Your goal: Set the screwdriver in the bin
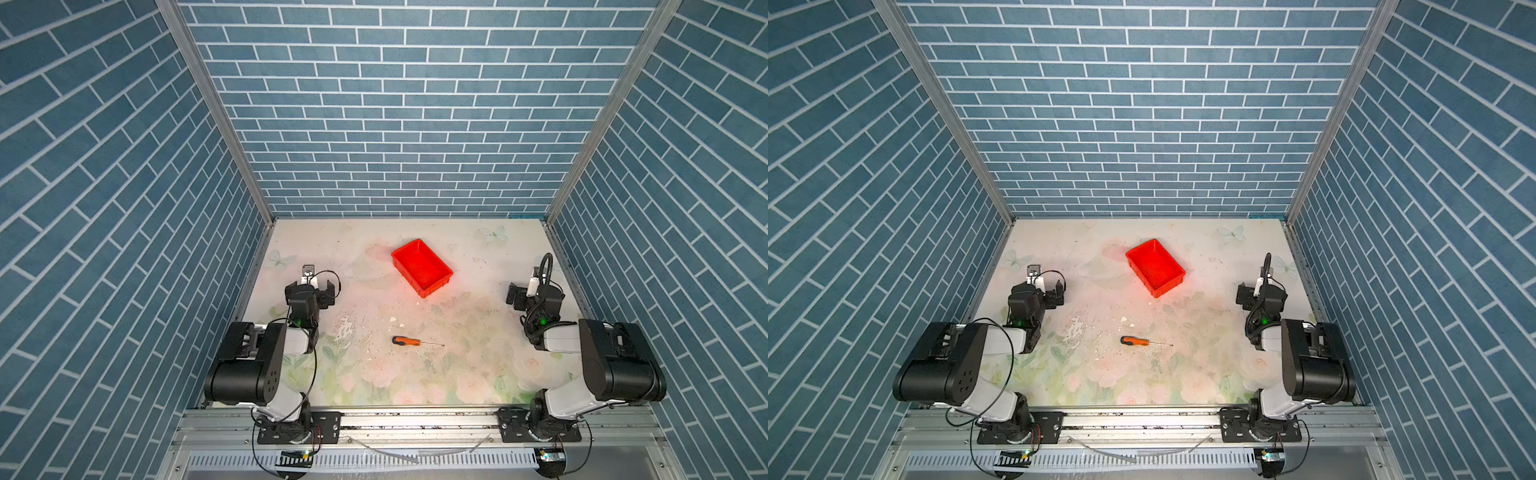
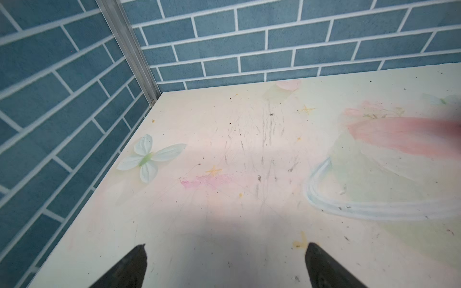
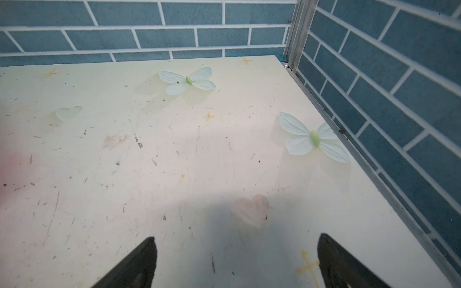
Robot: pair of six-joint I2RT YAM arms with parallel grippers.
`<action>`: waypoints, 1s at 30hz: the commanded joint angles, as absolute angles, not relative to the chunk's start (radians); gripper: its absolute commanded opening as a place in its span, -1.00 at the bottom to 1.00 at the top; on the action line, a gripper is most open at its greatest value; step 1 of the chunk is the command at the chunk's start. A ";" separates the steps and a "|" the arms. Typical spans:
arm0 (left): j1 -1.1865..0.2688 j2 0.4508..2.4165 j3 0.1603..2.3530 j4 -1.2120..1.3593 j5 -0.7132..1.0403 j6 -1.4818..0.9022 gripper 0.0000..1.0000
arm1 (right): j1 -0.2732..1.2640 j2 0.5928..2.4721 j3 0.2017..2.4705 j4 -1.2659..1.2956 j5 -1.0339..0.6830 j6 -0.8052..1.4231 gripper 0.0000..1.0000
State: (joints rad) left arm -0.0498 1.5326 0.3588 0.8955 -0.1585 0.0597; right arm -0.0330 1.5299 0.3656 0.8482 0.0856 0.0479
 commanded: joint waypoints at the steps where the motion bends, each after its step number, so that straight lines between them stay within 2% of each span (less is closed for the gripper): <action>1: -0.044 1.532 0.371 0.898 -0.151 0.058 0.99 | -0.036 1.537 0.396 0.857 0.077 0.061 0.98; 19: -0.044 1.533 0.374 0.898 -0.152 0.058 0.99 | -0.037 1.538 0.400 0.851 0.073 0.063 0.98; 24: -0.044 1.529 0.376 0.890 -0.067 0.090 0.99 | -0.037 1.536 0.396 0.856 0.069 0.063 0.98; 27: -0.046 1.482 0.357 0.882 -0.034 0.105 0.99 | -0.036 1.516 0.416 0.807 0.029 0.038 0.98; 30: -0.053 1.369 0.384 0.732 0.002 0.135 0.99 | -0.034 1.467 0.442 0.719 0.004 0.026 0.98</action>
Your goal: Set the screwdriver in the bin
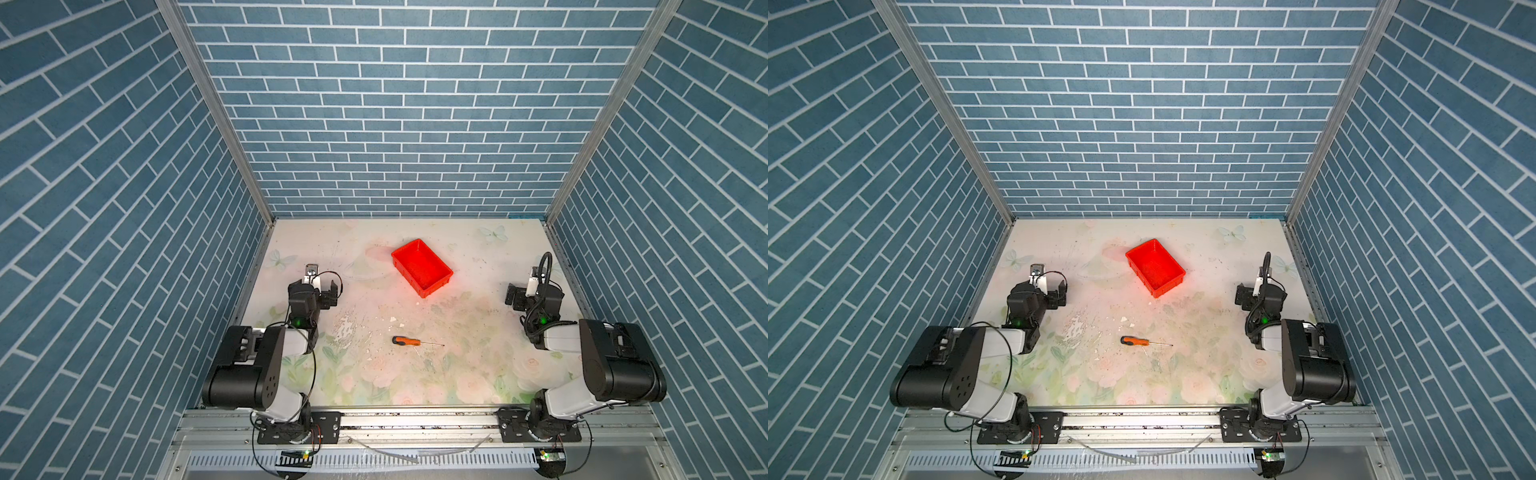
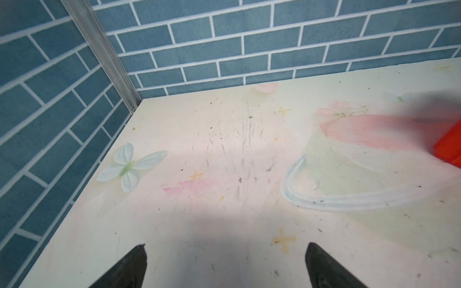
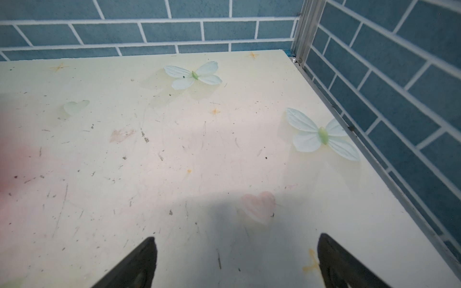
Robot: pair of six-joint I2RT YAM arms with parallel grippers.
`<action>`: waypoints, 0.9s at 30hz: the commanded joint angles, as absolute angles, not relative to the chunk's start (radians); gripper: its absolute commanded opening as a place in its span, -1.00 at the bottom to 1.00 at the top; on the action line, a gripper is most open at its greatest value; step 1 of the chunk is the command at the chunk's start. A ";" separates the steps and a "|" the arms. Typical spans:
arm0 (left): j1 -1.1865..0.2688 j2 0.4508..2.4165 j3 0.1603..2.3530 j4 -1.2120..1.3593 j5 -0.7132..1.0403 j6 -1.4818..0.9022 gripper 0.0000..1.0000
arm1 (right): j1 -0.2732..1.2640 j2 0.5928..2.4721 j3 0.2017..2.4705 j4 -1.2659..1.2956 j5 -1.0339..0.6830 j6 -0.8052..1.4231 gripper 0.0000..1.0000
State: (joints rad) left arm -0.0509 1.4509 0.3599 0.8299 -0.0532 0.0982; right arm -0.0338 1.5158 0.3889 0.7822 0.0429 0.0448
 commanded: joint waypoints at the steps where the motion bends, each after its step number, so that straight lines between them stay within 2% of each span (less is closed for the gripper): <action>1: -0.060 1.329 0.392 0.679 0.013 0.146 0.99 | -0.033 1.447 0.439 0.707 -0.005 0.021 0.98; 9: -0.199 1.066 0.459 0.306 0.116 0.329 0.99 | 0.044 1.209 0.484 0.440 -0.067 -0.031 0.98; 16: -0.291 0.840 0.512 0.010 0.219 0.348 0.99 | 0.271 1.072 0.588 0.112 -0.121 -0.117 0.98; 21: -0.346 0.689 0.521 -0.163 0.256 0.298 0.99 | 0.458 1.082 0.649 -0.025 -0.164 -0.118 0.98; 27: -0.412 0.547 0.585 -0.421 0.276 0.295 0.99 | 0.680 1.215 0.766 -0.179 -0.224 -0.210 0.98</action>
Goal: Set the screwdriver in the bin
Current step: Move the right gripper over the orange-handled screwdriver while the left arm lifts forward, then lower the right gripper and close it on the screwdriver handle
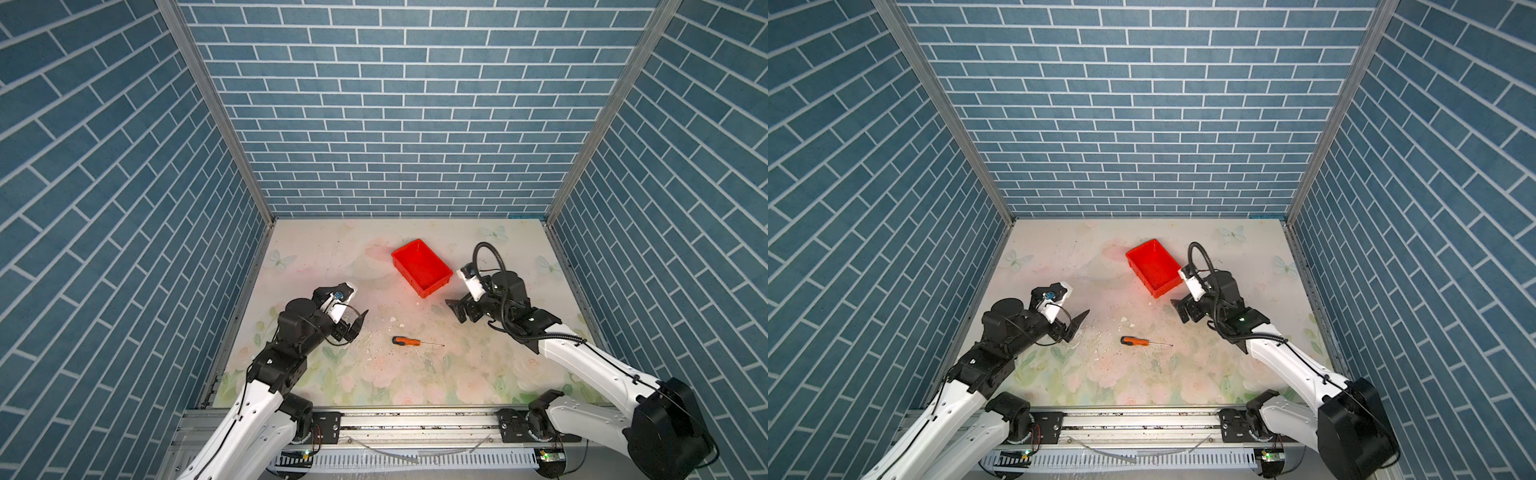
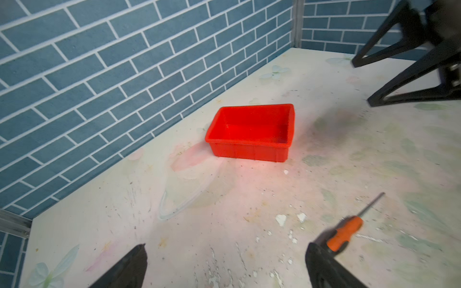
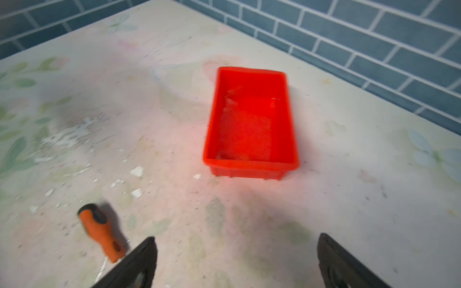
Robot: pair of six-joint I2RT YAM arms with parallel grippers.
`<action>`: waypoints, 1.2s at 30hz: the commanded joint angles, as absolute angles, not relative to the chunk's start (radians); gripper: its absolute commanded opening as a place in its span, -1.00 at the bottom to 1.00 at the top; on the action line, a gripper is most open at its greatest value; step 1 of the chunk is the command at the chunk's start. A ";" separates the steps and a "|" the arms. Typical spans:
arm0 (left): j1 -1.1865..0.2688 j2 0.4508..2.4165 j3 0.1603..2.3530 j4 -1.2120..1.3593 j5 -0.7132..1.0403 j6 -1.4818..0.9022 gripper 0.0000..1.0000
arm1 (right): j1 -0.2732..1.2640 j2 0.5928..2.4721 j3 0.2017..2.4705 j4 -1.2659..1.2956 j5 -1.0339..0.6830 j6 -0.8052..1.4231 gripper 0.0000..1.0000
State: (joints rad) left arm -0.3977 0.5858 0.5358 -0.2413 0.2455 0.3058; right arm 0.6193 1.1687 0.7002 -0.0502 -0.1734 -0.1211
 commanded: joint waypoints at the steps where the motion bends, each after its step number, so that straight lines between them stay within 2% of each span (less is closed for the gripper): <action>1: -0.414 0.530 0.597 -0.457 0.280 0.296 0.99 | 0.709 1.249 0.785 -0.195 -0.233 -0.230 0.98; 5: -0.414 0.462 0.604 -0.550 0.274 0.297 0.99 | 0.797 1.407 0.866 -0.266 -0.231 -0.340 0.98; 12: -0.414 0.349 0.577 -0.615 0.274 0.300 0.99 | 0.863 1.612 0.988 -0.376 -0.265 -0.457 0.99; 19: -0.414 0.327 0.572 -0.680 0.327 0.361 0.99 | 0.869 1.722 1.042 -0.408 -0.305 -0.458 0.80; 28: -0.414 0.326 0.550 -0.699 0.397 0.425 0.99 | 0.882 1.785 1.061 -0.379 -0.301 -0.445 0.36; 36: -0.414 0.327 0.545 -0.703 0.402 0.421 0.99 | 0.892 1.806 1.052 -0.355 -0.285 -0.436 -0.24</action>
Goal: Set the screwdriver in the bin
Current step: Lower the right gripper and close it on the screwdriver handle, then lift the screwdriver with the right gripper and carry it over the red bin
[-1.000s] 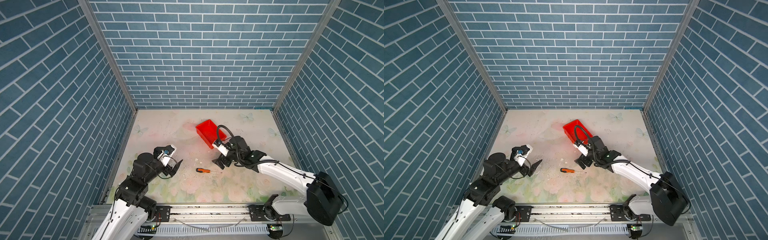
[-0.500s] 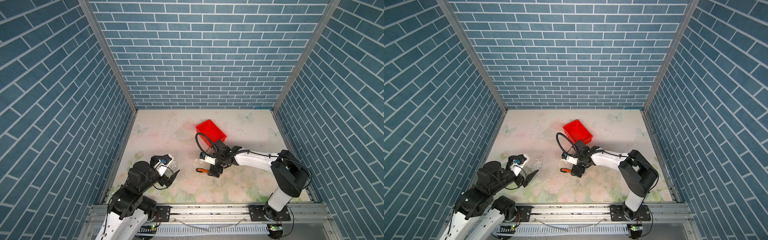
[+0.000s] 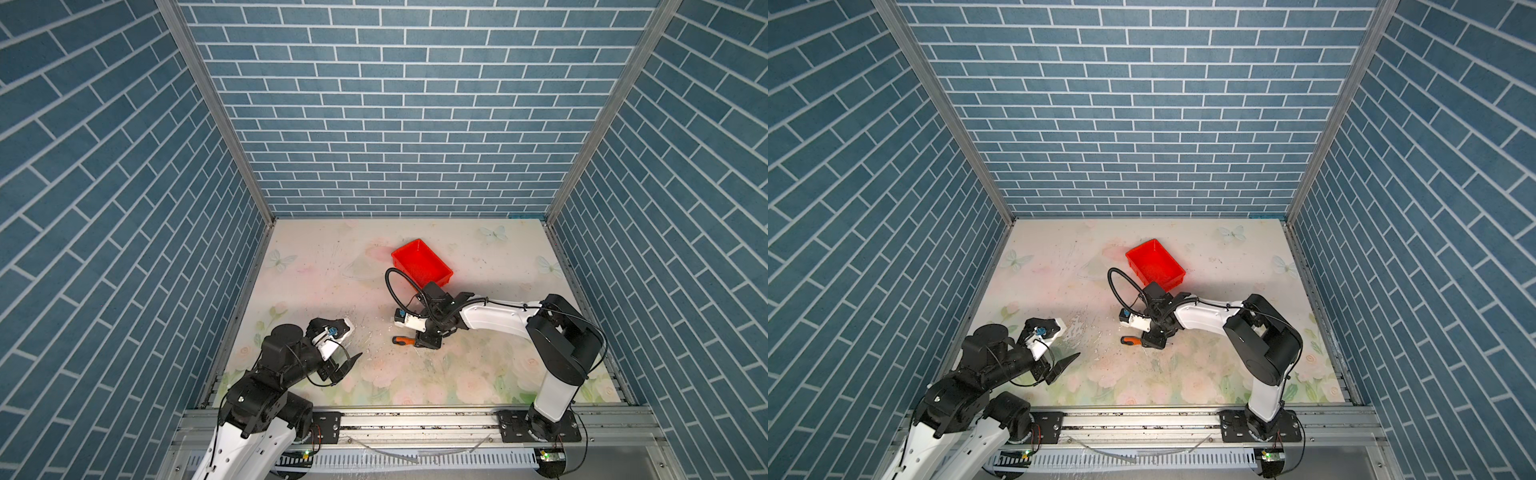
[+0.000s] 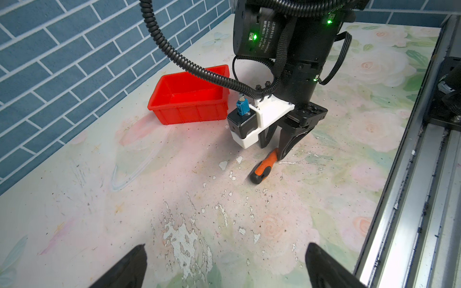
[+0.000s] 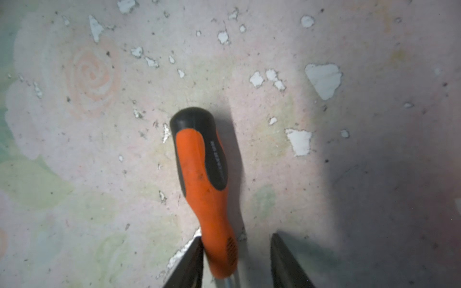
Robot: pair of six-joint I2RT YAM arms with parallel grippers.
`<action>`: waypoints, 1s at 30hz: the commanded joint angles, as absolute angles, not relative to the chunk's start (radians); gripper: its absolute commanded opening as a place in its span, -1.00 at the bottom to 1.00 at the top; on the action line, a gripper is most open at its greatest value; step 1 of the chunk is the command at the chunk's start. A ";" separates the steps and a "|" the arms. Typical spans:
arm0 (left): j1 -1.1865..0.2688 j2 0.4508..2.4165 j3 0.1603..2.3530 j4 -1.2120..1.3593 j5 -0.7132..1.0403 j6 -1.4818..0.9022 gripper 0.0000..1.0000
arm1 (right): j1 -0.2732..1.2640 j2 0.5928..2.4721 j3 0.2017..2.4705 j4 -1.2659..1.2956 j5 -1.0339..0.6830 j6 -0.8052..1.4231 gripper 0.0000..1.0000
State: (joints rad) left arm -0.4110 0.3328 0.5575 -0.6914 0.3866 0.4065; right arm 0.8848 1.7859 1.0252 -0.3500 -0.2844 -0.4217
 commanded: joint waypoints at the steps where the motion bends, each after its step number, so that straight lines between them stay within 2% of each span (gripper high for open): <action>1: -0.414 0.327 0.545 -0.704 0.402 0.421 0.99 | 0.892 1.807 1.046 -0.350 -0.276 -0.435 -0.29; 6: -0.414 0.331 0.542 -0.697 0.399 0.420 0.99 | 0.894 1.790 1.012 -0.338 -0.248 -0.436 -0.57; 10: -0.414 0.339 0.535 -0.689 0.403 0.419 0.99 | 0.893 1.772 0.991 -0.330 -0.232 -0.431 -0.91; 12: -0.414 0.346 0.529 -0.677 0.405 0.420 0.99 | 0.894 1.764 0.976 -0.307 -0.222 -0.422 -0.99; 27: -0.417 0.440 0.452 -0.401 0.403 0.322 0.99 | 0.866 1.581 0.967 -0.208 -0.225 -0.248 -1.00; 30: -0.426 0.482 0.431 -0.294 0.396 0.287 0.99 | 0.844 1.542 0.988 -0.180 -0.146 -0.209 -1.00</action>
State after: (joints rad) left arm -0.4145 0.4564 0.4500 -0.4370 0.3897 0.3378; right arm 0.8658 1.5887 0.9657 -0.2222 -0.2077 -0.2802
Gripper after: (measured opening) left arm 0.996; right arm 0.166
